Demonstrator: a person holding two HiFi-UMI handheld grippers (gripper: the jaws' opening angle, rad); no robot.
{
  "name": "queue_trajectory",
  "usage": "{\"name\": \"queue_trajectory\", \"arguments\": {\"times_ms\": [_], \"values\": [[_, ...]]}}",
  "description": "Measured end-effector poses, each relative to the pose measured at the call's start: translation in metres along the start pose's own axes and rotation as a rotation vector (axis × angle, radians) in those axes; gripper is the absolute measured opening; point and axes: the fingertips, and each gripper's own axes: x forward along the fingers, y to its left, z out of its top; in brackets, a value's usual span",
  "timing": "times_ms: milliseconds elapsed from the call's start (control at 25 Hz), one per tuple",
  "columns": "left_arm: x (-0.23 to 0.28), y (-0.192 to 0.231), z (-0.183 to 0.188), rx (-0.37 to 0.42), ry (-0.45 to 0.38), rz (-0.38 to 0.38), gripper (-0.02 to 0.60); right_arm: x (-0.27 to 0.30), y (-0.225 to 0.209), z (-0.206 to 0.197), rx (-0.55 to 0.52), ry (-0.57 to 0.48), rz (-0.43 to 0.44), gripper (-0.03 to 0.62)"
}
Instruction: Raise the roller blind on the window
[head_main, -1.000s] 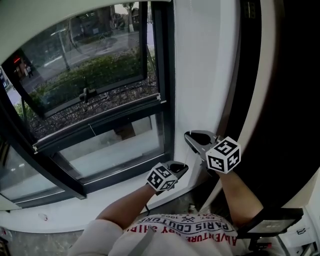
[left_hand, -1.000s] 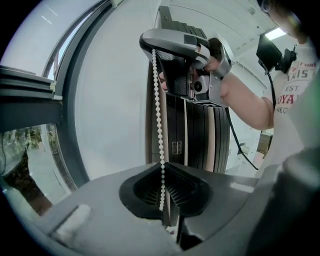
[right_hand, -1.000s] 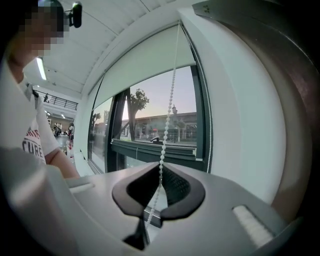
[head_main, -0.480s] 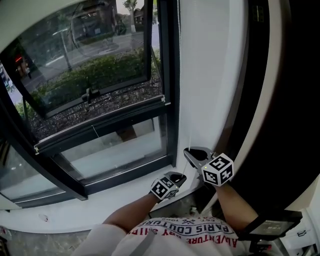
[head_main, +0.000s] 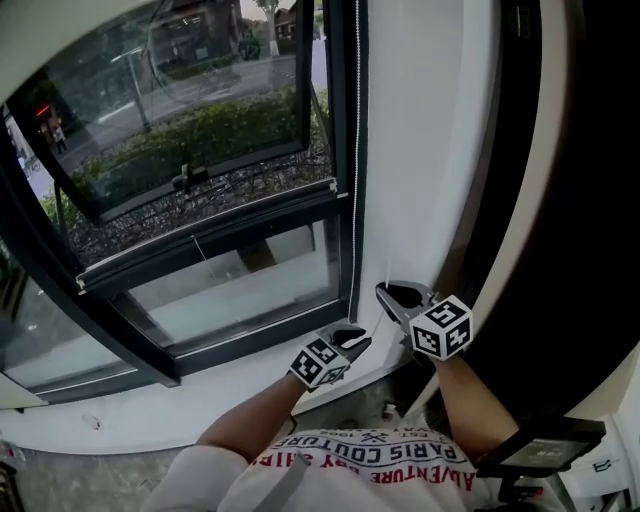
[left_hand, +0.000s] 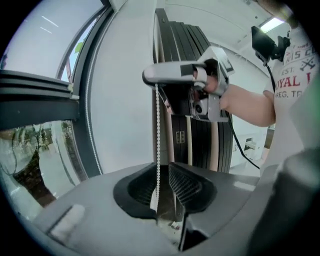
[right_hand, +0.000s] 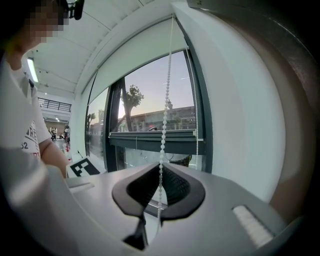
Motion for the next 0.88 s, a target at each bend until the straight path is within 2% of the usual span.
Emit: {"name": "queue_trajectory", "arguments": {"times_ms": [120,320,560,720,880], "values": [[-0.021,-0.002,0.036,0.002,-0.065,-0.021,0.089,-0.004,0.005,0.0,0.008,-0.008,0.0,0.014],[-0.052,-0.007,0.122,-0.003,-0.22,-0.075,0.091,-0.015,0.007,0.001,0.02,-0.012,0.007,0.014],[-0.088,0.012,0.235,-0.027,-0.38,-0.048,0.109,-0.023,0.025,0.002,0.01,-0.01,0.03,0.014],[-0.101,0.004,0.299,-0.015,-0.435,-0.105,0.132,-0.029,0.034,0.004,-0.01,-0.001,0.035,0.014],[-0.107,0.004,0.334,0.003,-0.458,-0.111,0.13,-0.026,0.037,0.003,-0.012,0.006,0.036,0.014]]}}
